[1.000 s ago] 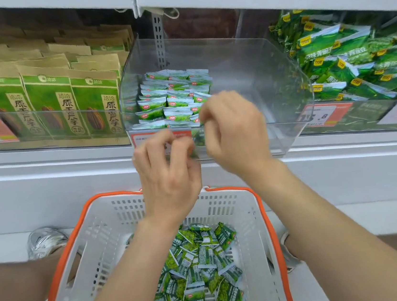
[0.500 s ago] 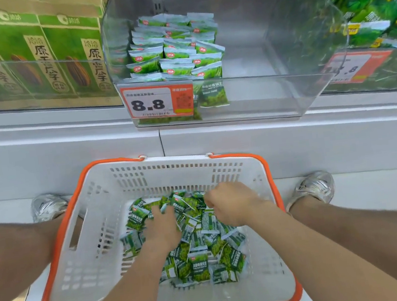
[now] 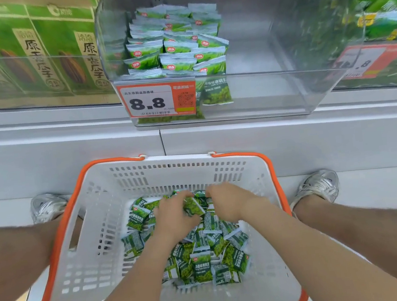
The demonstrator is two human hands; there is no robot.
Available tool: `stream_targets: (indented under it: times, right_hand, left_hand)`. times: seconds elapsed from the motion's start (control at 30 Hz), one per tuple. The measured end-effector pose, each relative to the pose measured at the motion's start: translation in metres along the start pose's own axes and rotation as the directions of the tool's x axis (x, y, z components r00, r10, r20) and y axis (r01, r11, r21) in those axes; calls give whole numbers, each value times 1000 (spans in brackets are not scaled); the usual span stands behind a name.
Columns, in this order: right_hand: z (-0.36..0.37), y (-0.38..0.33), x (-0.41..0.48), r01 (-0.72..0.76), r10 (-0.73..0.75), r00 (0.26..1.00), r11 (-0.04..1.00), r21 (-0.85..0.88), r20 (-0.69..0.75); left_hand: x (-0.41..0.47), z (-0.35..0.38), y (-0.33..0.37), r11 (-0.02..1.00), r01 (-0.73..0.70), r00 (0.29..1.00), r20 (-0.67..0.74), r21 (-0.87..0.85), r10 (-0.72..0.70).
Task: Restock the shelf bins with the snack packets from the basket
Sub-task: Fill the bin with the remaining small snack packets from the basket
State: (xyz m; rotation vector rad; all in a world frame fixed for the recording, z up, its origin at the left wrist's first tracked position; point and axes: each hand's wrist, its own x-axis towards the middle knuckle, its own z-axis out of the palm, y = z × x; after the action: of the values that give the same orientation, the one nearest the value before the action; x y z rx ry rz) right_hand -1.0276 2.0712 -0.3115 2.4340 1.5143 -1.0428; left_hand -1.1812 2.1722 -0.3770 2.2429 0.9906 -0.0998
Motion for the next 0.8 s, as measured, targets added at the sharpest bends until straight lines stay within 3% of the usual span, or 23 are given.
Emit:
stream_targets:
  times: [0.13, 0.33, 0.4, 0.47, 0.57, 0.63, 0.8]
  right_hand:
    - [-28, 0, -2, -16, 100, 983, 880, 474, -153]
    - [-56, 10, -17, 18, 118, 988, 576, 817, -105]
    - [-62, 15, -22, 66, 123, 983, 453, 889, -136]
    - [-65, 18, -26, 92, 101, 985, 394, 915, -142]
    - [-67, 15, -33, 84, 12, 995, 412, 907, -98]
    - [-68, 12, -36, 104, -37, 994, 498, 861, -99]
    - [-93, -6, -52, 135, -69, 990, 700, 702, -121]
  left_hand:
    - [3, -25, 34, 956, -132, 985, 76, -263, 157]
    - [-9, -68, 60, 882, -156, 987, -34, -445, 157]
    - [-12, -79, 59, 769, -50, 997, 8, -637, 72]
    - [-14, -88, 58, 580, 52, 997, 72, -813, 12]
    - [-16, -94, 61, 496, 49, 999, 37, -867, -34]
    - [-17, -95, 66, 495, 39, 998, 6, -868, -68]
    - [-23, -111, 81, 632, -103, 994, -95, -768, 47]
